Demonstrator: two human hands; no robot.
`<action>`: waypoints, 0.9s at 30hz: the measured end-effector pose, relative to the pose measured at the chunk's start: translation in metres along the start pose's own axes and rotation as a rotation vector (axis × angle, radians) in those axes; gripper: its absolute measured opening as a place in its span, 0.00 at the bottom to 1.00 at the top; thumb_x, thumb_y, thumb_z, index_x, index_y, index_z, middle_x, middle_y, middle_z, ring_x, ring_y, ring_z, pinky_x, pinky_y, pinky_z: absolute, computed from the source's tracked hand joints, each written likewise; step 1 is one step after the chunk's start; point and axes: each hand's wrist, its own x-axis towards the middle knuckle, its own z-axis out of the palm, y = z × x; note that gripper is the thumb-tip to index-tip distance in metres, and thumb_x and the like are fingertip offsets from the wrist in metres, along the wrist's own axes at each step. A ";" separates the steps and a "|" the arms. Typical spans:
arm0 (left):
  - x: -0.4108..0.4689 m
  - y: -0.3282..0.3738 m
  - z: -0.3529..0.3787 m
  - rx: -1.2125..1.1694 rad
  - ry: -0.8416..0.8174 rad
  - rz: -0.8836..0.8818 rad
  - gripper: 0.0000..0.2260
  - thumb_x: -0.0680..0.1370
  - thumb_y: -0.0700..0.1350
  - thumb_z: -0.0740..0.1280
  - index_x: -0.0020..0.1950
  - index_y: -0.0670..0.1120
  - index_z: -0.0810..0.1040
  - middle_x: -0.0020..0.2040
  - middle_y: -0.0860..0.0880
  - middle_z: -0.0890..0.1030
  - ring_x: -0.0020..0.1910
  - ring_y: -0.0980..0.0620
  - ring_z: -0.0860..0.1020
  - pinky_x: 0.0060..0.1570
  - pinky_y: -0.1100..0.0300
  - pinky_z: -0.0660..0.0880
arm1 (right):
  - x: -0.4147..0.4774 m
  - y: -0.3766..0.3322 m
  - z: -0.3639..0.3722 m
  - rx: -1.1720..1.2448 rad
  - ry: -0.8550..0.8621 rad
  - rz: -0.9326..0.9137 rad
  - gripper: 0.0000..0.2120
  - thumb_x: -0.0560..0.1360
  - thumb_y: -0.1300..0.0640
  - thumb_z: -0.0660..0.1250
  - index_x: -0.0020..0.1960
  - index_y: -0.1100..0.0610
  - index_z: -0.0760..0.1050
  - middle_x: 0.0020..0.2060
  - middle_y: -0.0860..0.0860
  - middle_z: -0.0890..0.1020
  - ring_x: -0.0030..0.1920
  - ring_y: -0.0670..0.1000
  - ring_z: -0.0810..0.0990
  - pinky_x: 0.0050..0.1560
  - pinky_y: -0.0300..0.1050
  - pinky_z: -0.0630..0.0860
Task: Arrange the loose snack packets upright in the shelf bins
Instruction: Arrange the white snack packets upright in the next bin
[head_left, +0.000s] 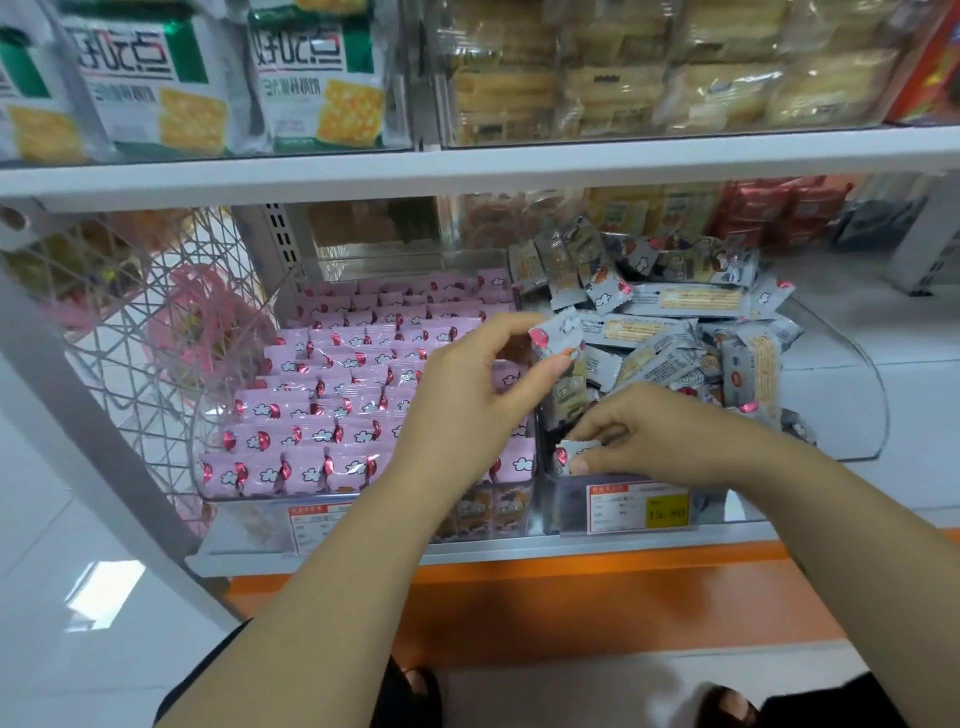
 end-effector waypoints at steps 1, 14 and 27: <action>0.000 -0.001 0.000 0.080 -0.049 -0.003 0.13 0.75 0.52 0.69 0.59 0.53 0.78 0.50 0.58 0.81 0.50 0.63 0.77 0.54 0.64 0.74 | -0.004 0.001 -0.001 0.019 -0.005 0.000 0.15 0.74 0.50 0.69 0.59 0.52 0.79 0.56 0.45 0.81 0.53 0.41 0.79 0.60 0.43 0.75; 0.033 0.021 0.002 0.684 -0.530 0.037 0.17 0.78 0.56 0.63 0.65 0.51 0.73 0.55 0.52 0.78 0.70 0.54 0.62 0.72 0.44 0.37 | -0.016 0.007 -0.003 0.093 0.149 0.018 0.10 0.73 0.52 0.71 0.51 0.50 0.71 0.50 0.46 0.80 0.49 0.44 0.80 0.54 0.45 0.77; 0.006 0.009 -0.006 0.517 -0.293 0.039 0.08 0.77 0.51 0.67 0.55 0.56 0.79 0.51 0.60 0.74 0.65 0.57 0.66 0.73 0.43 0.37 | -0.010 0.006 0.000 0.031 0.397 -0.075 0.15 0.74 0.52 0.69 0.60 0.47 0.75 0.37 0.41 0.76 0.39 0.39 0.77 0.41 0.35 0.72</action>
